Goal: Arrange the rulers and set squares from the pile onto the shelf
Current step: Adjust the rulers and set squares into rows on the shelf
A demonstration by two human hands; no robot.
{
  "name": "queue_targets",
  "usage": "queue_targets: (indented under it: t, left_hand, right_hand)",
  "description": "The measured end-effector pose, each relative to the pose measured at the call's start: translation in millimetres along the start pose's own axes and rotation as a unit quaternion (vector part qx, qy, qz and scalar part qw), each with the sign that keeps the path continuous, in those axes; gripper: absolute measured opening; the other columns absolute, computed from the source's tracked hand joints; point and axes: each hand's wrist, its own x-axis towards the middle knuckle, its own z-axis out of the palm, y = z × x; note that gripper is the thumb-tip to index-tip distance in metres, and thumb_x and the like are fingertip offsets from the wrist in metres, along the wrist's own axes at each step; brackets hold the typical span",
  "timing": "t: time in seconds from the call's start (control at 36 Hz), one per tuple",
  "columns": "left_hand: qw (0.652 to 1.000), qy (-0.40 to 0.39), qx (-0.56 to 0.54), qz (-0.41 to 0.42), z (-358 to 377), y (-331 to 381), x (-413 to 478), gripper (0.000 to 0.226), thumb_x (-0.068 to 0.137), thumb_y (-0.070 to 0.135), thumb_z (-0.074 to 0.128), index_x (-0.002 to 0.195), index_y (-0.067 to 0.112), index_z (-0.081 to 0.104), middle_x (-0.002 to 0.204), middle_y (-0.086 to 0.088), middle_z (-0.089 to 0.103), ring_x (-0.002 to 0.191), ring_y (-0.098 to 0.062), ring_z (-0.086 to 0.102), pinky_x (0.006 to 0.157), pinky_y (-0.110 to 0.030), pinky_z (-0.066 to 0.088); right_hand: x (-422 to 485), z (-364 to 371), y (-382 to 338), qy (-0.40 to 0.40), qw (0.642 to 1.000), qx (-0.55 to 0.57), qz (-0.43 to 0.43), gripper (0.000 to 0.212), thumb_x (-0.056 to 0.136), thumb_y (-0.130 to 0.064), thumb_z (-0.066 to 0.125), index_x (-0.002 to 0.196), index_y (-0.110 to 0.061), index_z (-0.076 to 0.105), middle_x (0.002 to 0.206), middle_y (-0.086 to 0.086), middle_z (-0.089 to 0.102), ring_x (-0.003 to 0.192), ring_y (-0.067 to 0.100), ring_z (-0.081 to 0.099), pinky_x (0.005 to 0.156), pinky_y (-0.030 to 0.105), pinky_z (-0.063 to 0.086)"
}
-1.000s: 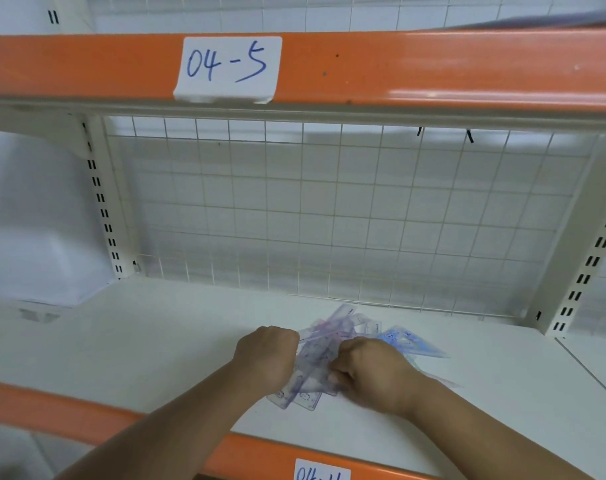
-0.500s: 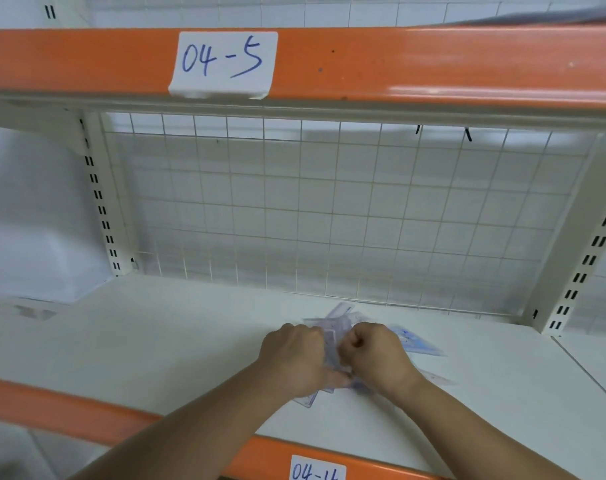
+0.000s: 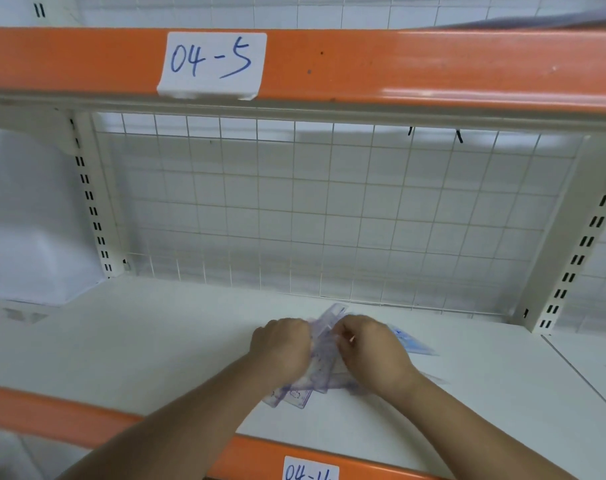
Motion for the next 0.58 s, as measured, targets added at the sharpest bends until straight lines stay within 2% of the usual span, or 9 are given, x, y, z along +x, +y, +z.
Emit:
queue_targets:
  t: [0.08,0.22,0.28,0.31,0.36,0.39,0.44,0.47,0.58]
  left_hand:
    - [0.998,-0.034,-0.048,-0.012,-2,-12,4,0.016,0.099,0.018,0.039,0.109,0.012,0.05,0.118,-0.008,0.057,0.108,-0.028,0.054,0.085,-0.033,0.043]
    - [0.986,-0.099,-0.137,-0.001,-7,-18,0,0.024,0.104,0.027,0.029,0.106,0.011,0.047,0.11,-0.012,0.051,0.086,-0.018,0.04,0.074,-0.027,0.032]
    - [0.98,-0.12,-0.156,0.004,-7,-19,-2,0.02,0.104,0.029,0.028,0.098,0.015,0.042,0.101,-0.005,0.045,0.085,-0.017,0.039,0.074,-0.026,0.031]
    - [0.979,-0.126,-0.162,0.006,-8,-20,-2,0.02,0.104,0.029,0.028,0.097,0.016,0.04,0.099,-0.001,0.043,0.084,-0.016,0.039,0.074,-0.026,0.031]
    - [0.978,-0.125,-0.164,0.01,-8,-21,-2,0.02,0.104,0.029,0.028,0.095,0.015,0.039,0.095,0.001,0.042,0.08,-0.015,0.039,0.071,-0.026,0.032]
    - [0.979,-0.122,-0.161,0.013,-8,-21,-2,0.02,0.104,0.029,0.029,0.095,0.015,0.04,0.09,0.002,0.042,0.076,-0.013,0.039,0.066,-0.025,0.032]
    - [0.982,-0.114,-0.149,0.015,-7,-20,-2,0.02,0.104,0.029,0.03,0.094,0.014,0.04,0.085,0.002,0.043,0.07,-0.01,0.039,0.06,-0.022,0.031]
    - [0.984,-0.111,-0.137,0.015,-6,-20,-2,0.021,0.103,0.03,0.032,0.095,0.014,0.042,0.089,-0.001,0.046,0.074,-0.013,0.043,0.063,-0.024,0.034]
    - [0.999,-0.048,-0.003,0.024,-2,-16,-4,0.04,0.095,0.046,0.047,0.118,0.013,0.048,0.12,-0.008,0.051,0.111,-0.027,0.049,0.09,-0.036,0.038]
  right_hand:
    - [0,-3,11,0.036,0.998,-0.047,-0.021,0.031,0.089,-0.016,0.051,0.12,-0.018,0.058,0.117,0.003,0.054,0.114,0.021,0.048,0.085,0.032,0.046]
    - [-2,-2,20,0.014,0.991,-0.118,-0.062,0.045,0.089,-0.023,0.054,0.133,-0.02,0.047,0.126,0.0,0.052,0.12,0.022,0.043,0.087,0.034,0.046]
    - [-3,-1,22,0.033,0.987,-0.133,-0.089,0.042,0.083,-0.021,0.061,0.124,-0.018,0.056,0.113,0.001,0.062,0.108,0.025,0.053,0.077,0.035,0.049]
    - [-2,1,23,0.045,0.982,-0.144,-0.112,0.037,0.074,-0.02,0.067,0.111,-0.017,0.064,0.097,0.001,0.067,0.094,0.026,0.061,0.065,0.033,0.05]
    - [-3,3,27,0.069,0.968,-0.192,-0.145,0.031,0.051,-0.023,0.077,0.081,-0.021,0.069,0.065,-0.004,0.064,0.061,0.02,0.062,0.042,0.024,0.043]
    - [-3,3,26,0.085,0.96,-0.216,-0.155,0.031,0.044,-0.025,0.078,0.073,-0.023,0.067,0.058,-0.007,0.06,0.053,0.017,0.059,0.038,0.021,0.039]
    - [-3,3,26,0.1,0.952,-0.235,-0.165,0.033,0.039,-0.026,0.081,0.068,-0.025,0.066,0.054,-0.008,0.058,0.049,0.015,0.057,0.035,0.019,0.037]
    - [-4,3,27,0.103,0.951,-0.237,-0.168,0.035,0.037,-0.026,0.083,0.067,-0.024,0.066,0.053,-0.007,0.058,0.048,0.015,0.057,0.035,0.019,0.037]
    - [-5,5,30,0.108,0.952,-0.237,-0.16,0.04,0.031,-0.024,0.087,0.064,-0.022,0.065,0.05,-0.005,0.056,0.045,0.016,0.056,0.034,0.018,0.036]
